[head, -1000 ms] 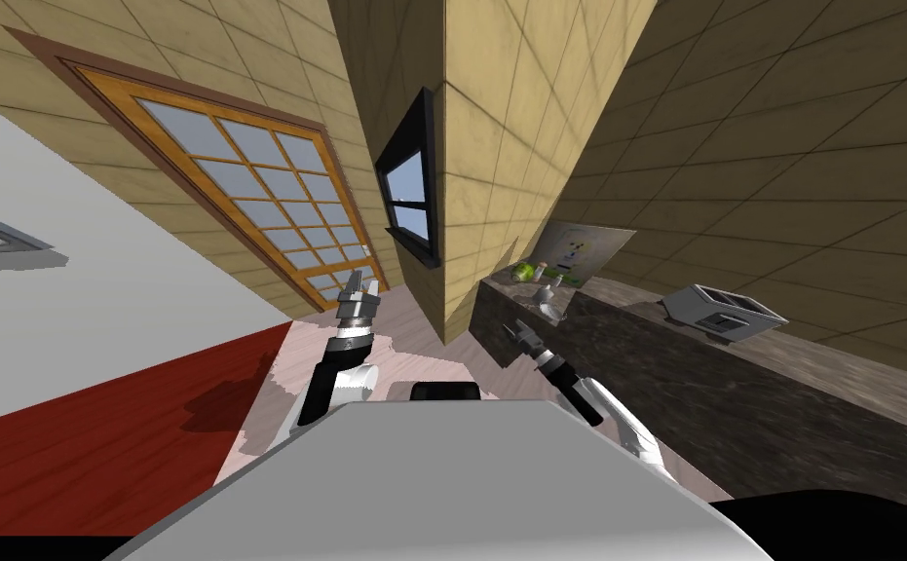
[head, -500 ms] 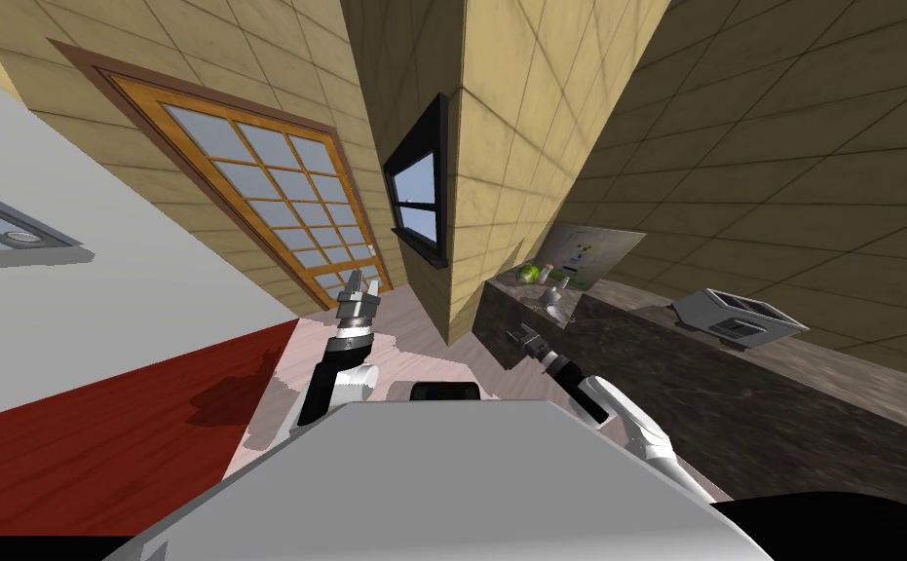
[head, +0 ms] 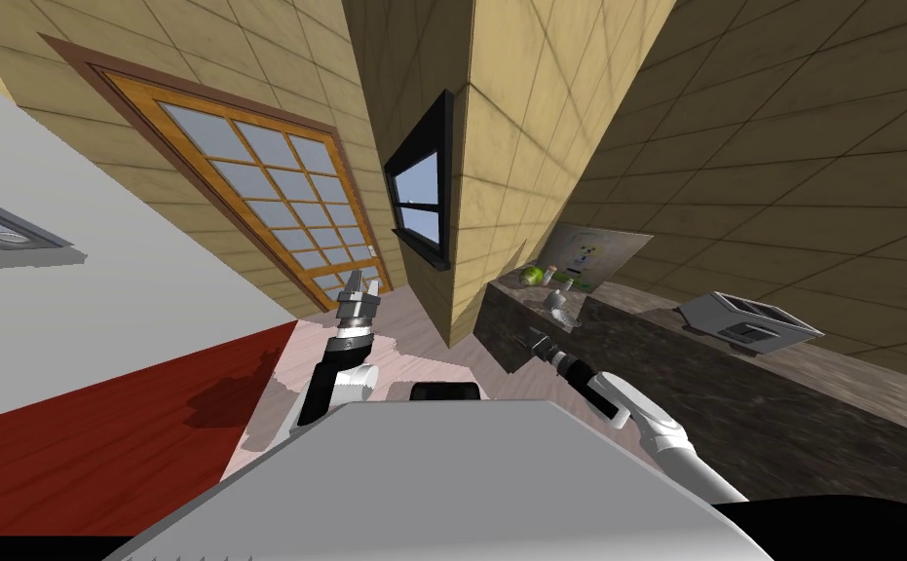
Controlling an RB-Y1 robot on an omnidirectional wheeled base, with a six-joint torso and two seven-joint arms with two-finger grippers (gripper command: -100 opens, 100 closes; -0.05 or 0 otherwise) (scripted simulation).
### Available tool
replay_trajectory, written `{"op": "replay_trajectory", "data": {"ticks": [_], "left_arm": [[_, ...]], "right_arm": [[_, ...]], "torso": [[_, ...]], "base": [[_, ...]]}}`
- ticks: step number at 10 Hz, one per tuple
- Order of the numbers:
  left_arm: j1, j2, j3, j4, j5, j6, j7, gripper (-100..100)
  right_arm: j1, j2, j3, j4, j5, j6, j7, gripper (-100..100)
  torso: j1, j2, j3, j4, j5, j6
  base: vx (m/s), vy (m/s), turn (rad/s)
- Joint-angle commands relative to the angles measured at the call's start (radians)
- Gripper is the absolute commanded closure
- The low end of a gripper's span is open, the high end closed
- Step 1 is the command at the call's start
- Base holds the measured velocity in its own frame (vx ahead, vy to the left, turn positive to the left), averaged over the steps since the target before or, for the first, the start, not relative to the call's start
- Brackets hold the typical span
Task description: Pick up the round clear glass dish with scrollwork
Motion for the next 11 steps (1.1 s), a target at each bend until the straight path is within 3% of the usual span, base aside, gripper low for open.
{"op": "replay_trajectory", "data": {"ticks": [1,5,11], "left_arm": [[0.0,0.0,0.0,0.0,0.0,0.0,0.0,0],[0.0,0.0,0.0,0.0,0.0,0.0,0.0,0],[0.0,0.0,0.0,0.0,0.0,0.0,0.0,0]], "right_arm": [[-0.011,-0.009,-0.005,0.038,0.008,-0.01,0.025,-100],[-0.052,-0.089,0.005,0.135,0.065,0.018,0.109,-100],[-0.094,-0.163,0.015,0.231,0.11,0.045,0.187,-100]], "torso": [[0.0,0.0,0.0,0.0,0.0,0.0],[-0.001,0.0,0.0,0.0,0.0,0.0],[-0.001,0.0,0.0,0.0,-0.001,0.0]], "base": [[0.035,-0.003,-0.009],[0.06,-0.006,-0.039],[0.06,-0.012,-0.035]]}}
